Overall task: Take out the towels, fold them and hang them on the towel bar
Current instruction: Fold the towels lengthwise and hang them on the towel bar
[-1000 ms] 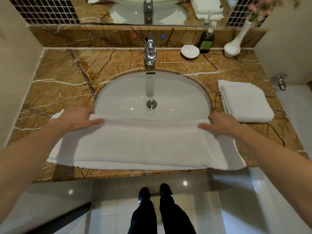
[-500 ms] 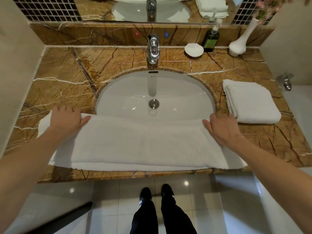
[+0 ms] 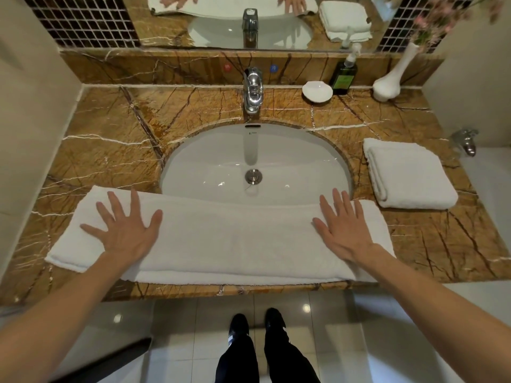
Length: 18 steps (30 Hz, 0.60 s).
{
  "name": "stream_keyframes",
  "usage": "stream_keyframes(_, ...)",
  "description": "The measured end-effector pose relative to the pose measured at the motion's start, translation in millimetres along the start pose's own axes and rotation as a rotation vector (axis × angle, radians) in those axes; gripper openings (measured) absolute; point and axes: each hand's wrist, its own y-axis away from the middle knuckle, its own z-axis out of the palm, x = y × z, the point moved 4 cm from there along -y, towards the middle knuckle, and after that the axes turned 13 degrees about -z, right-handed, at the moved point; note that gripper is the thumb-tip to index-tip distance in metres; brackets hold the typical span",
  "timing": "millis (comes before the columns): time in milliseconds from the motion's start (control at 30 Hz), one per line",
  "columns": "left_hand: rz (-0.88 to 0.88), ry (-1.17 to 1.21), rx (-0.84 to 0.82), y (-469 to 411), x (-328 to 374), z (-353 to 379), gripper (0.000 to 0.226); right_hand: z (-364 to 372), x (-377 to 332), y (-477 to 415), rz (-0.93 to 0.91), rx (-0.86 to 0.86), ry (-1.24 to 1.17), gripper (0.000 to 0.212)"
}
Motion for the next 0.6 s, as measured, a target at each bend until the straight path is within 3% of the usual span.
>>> stream_keyframes(367,-0.049,-0.006,0.021,-4,-6,3,0.090,2,6,8,0.085,0.009,-0.045,0.075)
stream_keyframes(600,0.064,0.041,0.022,35,29,1,0.085,-7,-25,10,-0.084,0.054,-0.083,0.073)
